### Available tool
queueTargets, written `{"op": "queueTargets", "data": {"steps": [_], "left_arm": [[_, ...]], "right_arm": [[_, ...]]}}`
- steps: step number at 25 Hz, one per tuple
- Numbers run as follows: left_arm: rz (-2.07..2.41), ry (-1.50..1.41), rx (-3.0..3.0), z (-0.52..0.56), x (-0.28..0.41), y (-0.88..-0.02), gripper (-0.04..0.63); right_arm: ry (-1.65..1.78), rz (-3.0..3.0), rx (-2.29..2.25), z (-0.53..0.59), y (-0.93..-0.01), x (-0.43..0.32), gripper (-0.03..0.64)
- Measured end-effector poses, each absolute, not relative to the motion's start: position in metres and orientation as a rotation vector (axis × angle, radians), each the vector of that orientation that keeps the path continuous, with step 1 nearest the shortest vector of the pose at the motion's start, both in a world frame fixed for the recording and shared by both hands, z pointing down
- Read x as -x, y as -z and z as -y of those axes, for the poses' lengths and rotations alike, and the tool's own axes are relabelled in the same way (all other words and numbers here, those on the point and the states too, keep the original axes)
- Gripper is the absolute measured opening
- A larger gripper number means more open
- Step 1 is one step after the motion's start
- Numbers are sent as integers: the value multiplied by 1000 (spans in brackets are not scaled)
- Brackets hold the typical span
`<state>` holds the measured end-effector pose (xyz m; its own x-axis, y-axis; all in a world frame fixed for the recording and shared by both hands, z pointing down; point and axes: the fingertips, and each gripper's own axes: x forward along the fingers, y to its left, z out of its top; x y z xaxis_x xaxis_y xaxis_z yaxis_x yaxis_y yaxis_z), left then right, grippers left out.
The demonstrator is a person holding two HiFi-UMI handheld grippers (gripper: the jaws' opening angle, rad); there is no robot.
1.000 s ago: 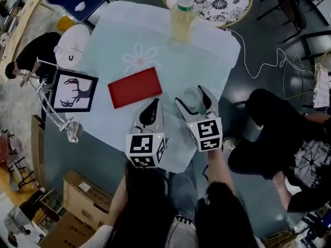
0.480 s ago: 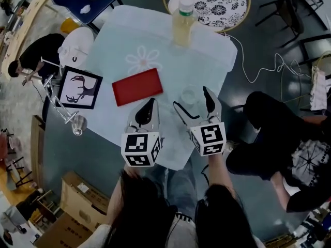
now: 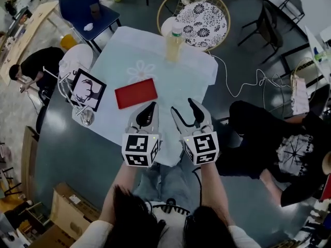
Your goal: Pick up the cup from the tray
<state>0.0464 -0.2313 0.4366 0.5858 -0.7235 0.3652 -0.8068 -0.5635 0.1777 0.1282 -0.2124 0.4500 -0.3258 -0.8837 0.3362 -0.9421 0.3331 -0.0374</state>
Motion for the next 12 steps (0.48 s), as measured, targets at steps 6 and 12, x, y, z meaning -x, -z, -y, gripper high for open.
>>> {"op": "queueTargets", "data": {"steps": [6, 12], "left_arm": [[1217, -300, -2556, 202, -42, -402, 0], [1199, -261, -2591, 177, -30, -381, 0]], "right_arm": [[-273, 2315, -1661, 184, -416, -111, 127], [-229, 2307, -1699, 160, -390, -95, 20]]}}
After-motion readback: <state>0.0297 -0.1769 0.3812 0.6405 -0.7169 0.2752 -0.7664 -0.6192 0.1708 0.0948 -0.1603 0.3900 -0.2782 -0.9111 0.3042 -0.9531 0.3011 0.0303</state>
